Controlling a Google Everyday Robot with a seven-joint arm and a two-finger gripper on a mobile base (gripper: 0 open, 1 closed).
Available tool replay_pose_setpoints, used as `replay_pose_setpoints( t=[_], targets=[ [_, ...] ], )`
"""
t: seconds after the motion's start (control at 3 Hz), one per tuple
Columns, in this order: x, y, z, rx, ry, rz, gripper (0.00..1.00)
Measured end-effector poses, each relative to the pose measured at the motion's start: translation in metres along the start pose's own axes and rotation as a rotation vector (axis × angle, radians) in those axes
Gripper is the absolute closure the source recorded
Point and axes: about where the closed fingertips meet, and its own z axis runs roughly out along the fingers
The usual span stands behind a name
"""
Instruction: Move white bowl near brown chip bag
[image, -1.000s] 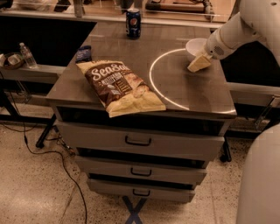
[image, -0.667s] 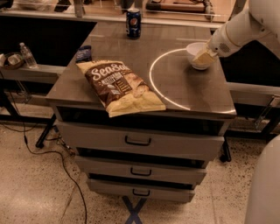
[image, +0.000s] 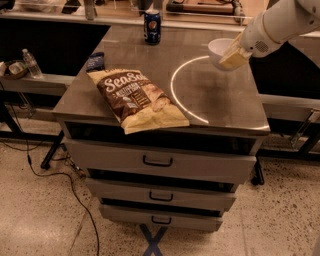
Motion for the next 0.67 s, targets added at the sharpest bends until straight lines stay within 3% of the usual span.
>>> replay_pose_setpoints(
  t=[0.33, 0.67],
  targets=[
    [-0.014, 0.023, 0.015, -0.068, -0.038, -0.063, 1.0],
    [-0.047, 0.063, 0.028, -0.155, -0.11, -0.169, 1.0]
  ],
)
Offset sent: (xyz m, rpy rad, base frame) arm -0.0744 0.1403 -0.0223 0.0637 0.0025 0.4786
